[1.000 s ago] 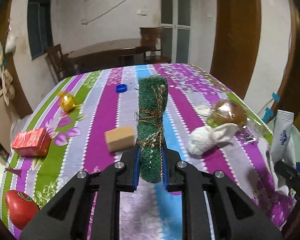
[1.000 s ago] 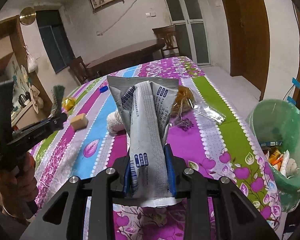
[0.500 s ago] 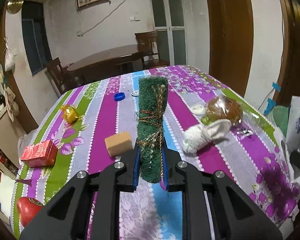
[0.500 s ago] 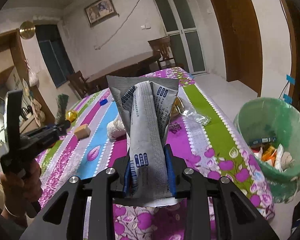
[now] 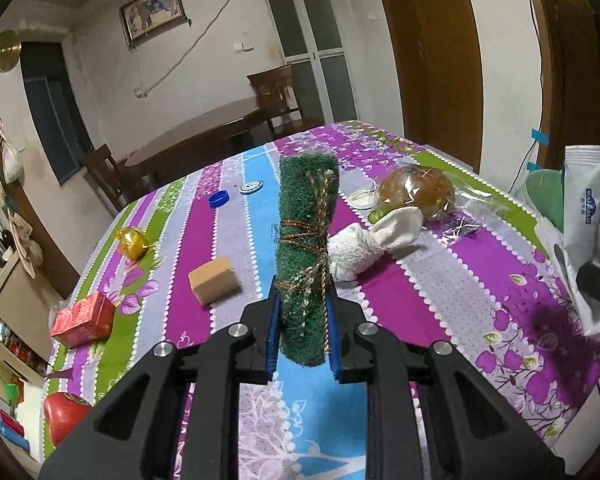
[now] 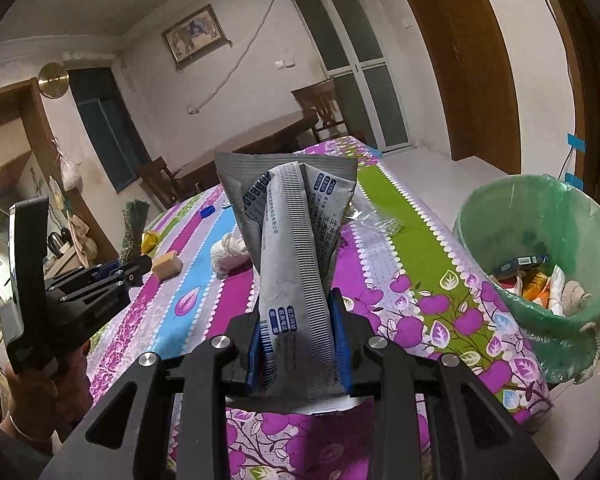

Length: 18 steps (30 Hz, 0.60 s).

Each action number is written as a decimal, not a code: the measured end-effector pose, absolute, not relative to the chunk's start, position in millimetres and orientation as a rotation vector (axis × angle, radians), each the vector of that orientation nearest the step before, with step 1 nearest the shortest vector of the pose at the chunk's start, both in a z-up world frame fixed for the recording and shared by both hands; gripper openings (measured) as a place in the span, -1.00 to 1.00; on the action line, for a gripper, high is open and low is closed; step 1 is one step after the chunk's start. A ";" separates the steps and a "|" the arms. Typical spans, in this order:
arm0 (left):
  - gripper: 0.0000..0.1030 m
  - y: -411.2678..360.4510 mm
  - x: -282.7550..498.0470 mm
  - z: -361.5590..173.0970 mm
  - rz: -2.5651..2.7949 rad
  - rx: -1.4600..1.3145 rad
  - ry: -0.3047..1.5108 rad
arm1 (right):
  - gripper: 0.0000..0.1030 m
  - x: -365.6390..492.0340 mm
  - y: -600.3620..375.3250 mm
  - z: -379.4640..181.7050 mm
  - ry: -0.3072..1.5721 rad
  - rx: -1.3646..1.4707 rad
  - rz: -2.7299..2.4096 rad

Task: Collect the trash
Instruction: 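Lift the green scouring pad with the left tool and turn toward the bin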

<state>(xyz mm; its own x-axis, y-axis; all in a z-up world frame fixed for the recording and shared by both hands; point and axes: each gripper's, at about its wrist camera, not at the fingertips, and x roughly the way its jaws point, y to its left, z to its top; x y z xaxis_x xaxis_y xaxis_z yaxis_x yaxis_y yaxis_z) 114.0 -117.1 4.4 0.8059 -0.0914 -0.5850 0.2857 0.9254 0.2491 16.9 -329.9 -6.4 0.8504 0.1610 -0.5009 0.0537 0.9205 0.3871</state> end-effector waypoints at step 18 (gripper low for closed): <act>-0.63 -77.2 104.5 12.5 -0.196 0.239 0.610 | -0.39 43.2 -326.7 -9.5 0.590 0.464 0.128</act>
